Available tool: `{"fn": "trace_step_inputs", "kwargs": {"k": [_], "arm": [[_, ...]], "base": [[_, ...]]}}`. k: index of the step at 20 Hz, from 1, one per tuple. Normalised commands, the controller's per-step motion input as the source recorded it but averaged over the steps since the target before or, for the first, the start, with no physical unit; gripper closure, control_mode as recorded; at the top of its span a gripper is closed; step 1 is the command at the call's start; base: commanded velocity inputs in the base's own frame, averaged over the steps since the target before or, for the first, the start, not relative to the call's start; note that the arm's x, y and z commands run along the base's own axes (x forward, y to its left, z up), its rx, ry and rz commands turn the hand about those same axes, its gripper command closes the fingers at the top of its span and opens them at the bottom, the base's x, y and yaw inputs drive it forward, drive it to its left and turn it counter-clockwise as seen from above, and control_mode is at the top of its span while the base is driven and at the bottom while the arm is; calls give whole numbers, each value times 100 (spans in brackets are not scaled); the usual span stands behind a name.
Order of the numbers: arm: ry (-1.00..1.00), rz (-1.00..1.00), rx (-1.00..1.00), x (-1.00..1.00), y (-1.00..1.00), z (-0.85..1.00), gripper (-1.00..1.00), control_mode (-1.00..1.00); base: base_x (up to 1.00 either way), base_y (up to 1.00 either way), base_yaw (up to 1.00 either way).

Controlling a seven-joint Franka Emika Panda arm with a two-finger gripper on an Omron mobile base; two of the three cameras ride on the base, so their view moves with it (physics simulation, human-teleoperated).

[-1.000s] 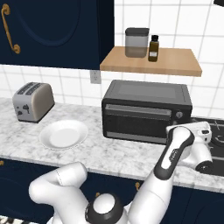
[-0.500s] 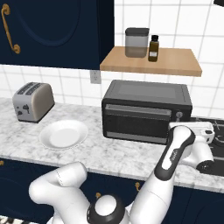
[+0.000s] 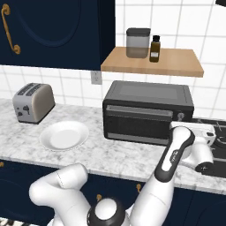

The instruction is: Pick up the kebab skewer and baguette bread, and place them inside the toaster oven. Close the toaster oven door and start by setting the timer.

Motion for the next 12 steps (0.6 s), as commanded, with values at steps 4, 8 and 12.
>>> {"fn": "trace_step_inputs", "kwargs": {"k": [4, 8, 12], "arm": [[-1, 0, 3, -7, 2, 9, -100, -100], [-1, 0, 0, 1, 2, 2, -100, -100], [0, 0, 0, 13, 1, -2, -100, -100]], "base": [[0, 0, 0], [0, 0, 0], [0, 0, 0]]}}
